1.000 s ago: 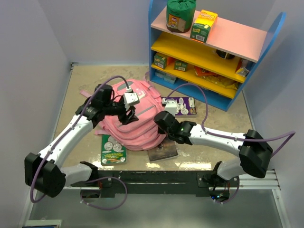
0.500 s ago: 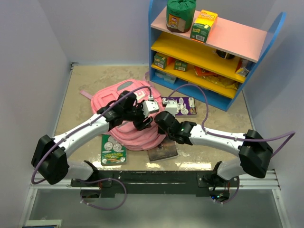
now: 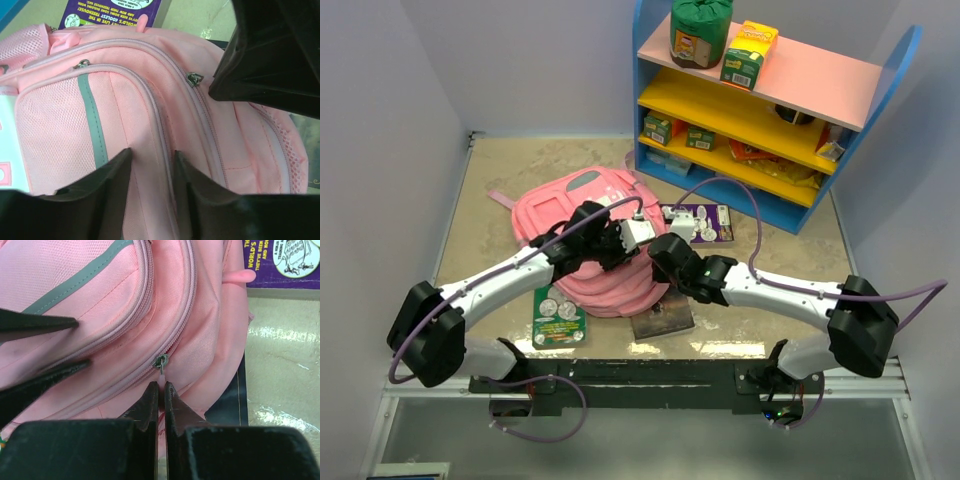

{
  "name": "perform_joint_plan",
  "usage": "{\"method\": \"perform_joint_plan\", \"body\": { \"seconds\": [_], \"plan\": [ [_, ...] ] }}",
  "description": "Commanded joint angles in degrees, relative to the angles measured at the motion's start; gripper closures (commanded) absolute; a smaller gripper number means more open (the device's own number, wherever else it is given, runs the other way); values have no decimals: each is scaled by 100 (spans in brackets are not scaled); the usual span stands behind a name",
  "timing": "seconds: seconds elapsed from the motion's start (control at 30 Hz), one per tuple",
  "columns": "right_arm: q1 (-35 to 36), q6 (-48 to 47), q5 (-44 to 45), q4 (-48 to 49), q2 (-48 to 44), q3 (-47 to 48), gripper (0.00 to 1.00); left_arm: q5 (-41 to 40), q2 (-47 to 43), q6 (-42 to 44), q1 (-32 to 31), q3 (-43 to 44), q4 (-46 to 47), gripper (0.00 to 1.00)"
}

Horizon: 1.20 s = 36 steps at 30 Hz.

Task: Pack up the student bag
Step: Zip the student bag at the center of the board.

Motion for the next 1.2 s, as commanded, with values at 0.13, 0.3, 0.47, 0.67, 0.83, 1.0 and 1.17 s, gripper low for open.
{"method": "perform_joint_plan", "body": {
  "seconds": [0.13, 0.3, 0.47, 0.67, 0.83, 1.0, 1.17],
  "plan": [
    [-19, 126, 40, 174, -275, -103, 100, -3, -135, 347, -26, -205, 136, 100],
    [-422, -101, -100, 191, -231, -94, 100, 374, -575, 952, -26, 180, -1082, 100],
    [-1012, -374, -443, 411, -170, -112, 100, 779, -961, 1270, -26, 603, -1895, 100],
    [-1408, -848, -602, 648, 129, 247, 100, 1394, -1076, 1358, -26, 1139, -2616, 100],
    [-1531, -1069, -610, 718, 559, 669, 100, 1676, -963, 1788, -26, 2096, -3414, 100],
    [-1628, -1131, -742, 920, 929, 1030, 100, 1650, -654, 2253, -18, 3380, -4574, 100],
    [-1636, -1148, -1023, 1315, 1079, 1075, 100, 1685, -1005, 2413, -18, 2786, -4910, 100]
  ]
}}
